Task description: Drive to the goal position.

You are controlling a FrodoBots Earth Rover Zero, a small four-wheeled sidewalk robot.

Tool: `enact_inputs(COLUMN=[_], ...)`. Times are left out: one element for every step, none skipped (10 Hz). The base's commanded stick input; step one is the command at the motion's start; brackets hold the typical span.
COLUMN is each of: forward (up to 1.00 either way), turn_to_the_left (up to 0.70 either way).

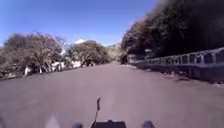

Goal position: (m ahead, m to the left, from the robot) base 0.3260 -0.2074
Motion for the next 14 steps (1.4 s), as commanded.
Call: enact_inputs(forward=[0.50,0.50,0.50,0.50,0.50,0.50,0.50,0.50,0.50,0.50,0.50,0.50,0.50,0.50], turn_to_the_left=[0.00,0.00,0.00,0.00,-0.50,-0.50,-0.50,-0.50,-0.50,-0.41,-0.27,-0.14,-0.03,-0.02])
